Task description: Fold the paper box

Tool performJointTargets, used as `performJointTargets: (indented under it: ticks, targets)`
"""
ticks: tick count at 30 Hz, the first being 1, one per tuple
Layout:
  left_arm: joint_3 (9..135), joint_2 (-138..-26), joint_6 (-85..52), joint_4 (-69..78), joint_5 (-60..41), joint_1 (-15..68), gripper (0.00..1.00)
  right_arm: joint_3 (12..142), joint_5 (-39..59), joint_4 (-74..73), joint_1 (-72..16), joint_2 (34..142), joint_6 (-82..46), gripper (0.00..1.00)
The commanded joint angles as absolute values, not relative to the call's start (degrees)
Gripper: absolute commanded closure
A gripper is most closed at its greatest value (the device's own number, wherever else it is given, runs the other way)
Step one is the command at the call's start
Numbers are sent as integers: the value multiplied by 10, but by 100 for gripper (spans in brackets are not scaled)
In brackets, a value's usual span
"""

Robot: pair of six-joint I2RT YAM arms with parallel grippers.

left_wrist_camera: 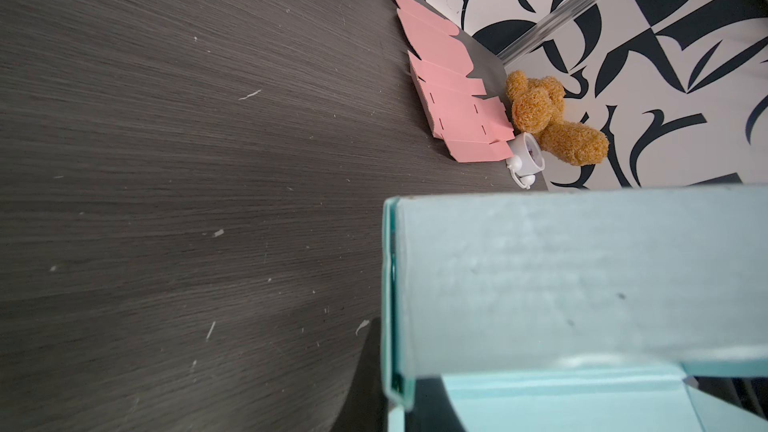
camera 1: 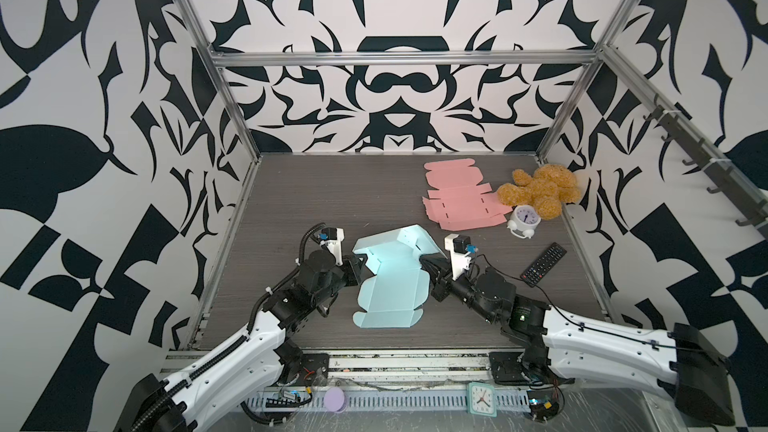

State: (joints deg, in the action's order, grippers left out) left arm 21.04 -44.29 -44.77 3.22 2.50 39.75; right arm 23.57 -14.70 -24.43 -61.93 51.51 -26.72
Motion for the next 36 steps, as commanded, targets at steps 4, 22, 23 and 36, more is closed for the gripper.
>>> performJointTargets:
  ticks: [4,22,23,36]
  targets:
    - [197,-431,-453,47,25,396,100,275,-128,-193,-616,509,-253,100]
    - [222,-423,-434,-6,17,385,100,405,-2,73,-617,429,-184,63]
    - [223,-422,-432,-9,17,385,100,412,5,85,-617,426,-183,61]
    - [232,-415,-406,-52,-31,373,100,468,-66,208,-608,388,-150,45]
